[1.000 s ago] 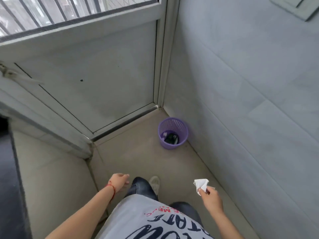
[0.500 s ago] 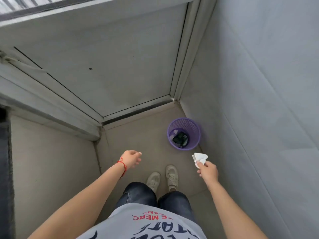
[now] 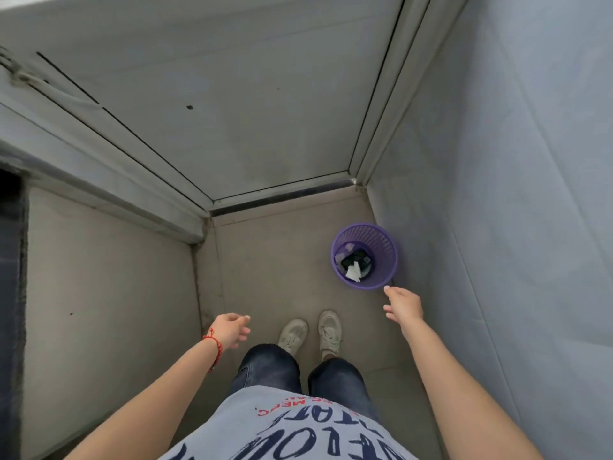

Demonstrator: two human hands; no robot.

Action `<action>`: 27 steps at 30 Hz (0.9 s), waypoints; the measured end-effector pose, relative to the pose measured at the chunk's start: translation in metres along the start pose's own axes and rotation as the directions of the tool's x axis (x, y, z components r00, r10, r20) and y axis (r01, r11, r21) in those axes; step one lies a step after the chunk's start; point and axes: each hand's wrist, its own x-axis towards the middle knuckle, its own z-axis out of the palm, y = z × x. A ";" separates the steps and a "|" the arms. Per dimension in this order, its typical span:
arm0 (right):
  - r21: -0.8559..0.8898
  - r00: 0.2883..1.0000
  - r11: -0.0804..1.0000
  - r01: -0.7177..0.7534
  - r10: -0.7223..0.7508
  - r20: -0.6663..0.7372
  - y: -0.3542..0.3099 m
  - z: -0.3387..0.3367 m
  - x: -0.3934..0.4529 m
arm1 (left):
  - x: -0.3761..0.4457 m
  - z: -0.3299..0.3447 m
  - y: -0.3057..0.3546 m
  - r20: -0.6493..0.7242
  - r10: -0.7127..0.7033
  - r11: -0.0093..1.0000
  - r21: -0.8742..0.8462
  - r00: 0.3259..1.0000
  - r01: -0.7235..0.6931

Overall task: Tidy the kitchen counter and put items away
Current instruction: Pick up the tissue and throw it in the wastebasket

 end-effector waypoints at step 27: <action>-0.669 0.760 0.388 0.633 -0.151 0.632 0.024 0.090 -0.022 | -0.141 0.087 -0.262 -0.166 -0.486 0.478 -0.872 0.858 0.102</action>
